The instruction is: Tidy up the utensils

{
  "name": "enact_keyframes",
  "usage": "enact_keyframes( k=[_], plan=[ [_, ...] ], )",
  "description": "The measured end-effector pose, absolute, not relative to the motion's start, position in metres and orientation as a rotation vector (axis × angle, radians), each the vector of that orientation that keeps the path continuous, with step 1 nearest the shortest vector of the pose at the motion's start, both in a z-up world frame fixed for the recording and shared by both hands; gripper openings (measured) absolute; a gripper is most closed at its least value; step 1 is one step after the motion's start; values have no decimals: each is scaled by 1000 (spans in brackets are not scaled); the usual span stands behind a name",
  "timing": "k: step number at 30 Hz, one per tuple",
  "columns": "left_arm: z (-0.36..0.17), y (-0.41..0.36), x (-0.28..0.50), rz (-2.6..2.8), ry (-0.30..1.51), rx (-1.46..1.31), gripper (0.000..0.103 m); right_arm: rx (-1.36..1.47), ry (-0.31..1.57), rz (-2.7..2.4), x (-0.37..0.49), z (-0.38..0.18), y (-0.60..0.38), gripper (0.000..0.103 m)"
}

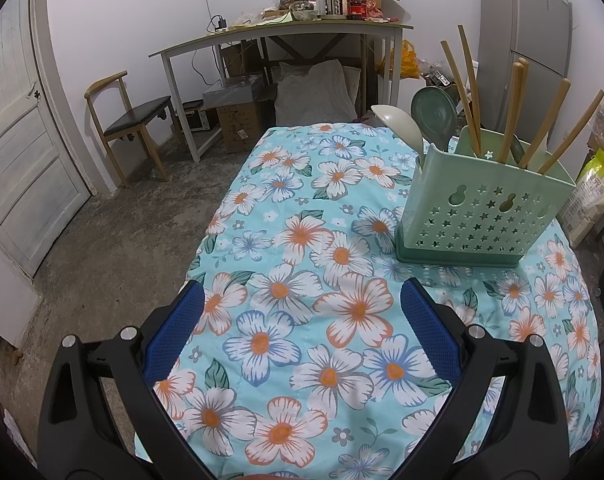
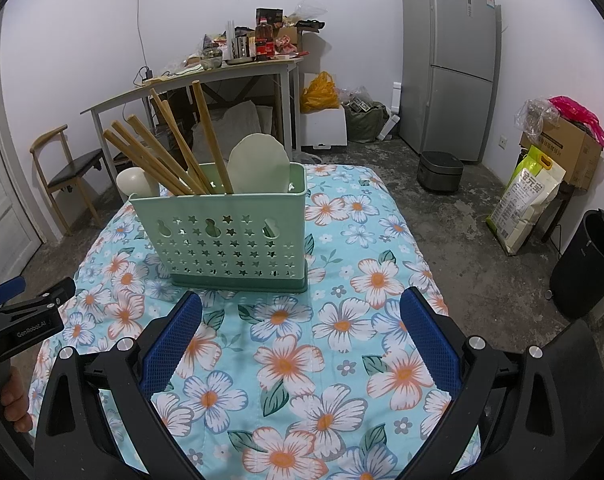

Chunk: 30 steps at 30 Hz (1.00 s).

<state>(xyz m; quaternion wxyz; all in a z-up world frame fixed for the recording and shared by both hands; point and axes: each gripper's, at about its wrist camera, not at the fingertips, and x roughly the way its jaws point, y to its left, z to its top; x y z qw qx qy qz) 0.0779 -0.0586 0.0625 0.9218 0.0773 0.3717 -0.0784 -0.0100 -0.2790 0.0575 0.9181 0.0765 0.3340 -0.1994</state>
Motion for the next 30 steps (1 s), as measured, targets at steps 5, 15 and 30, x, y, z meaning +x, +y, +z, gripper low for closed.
enact_keyframes(
  k=[5, 15, 30],
  plan=[
    [63, -59, 77, -161, 764, 159, 95, 157, 687, -411, -10, 58, -279, 97],
    [62, -61, 76, -162, 764, 159, 95, 157, 687, -410, -10, 58, -279, 97],
    [63, -59, 78, -164, 765, 158, 95, 157, 687, -410, -10, 58, -279, 97]
  ],
)
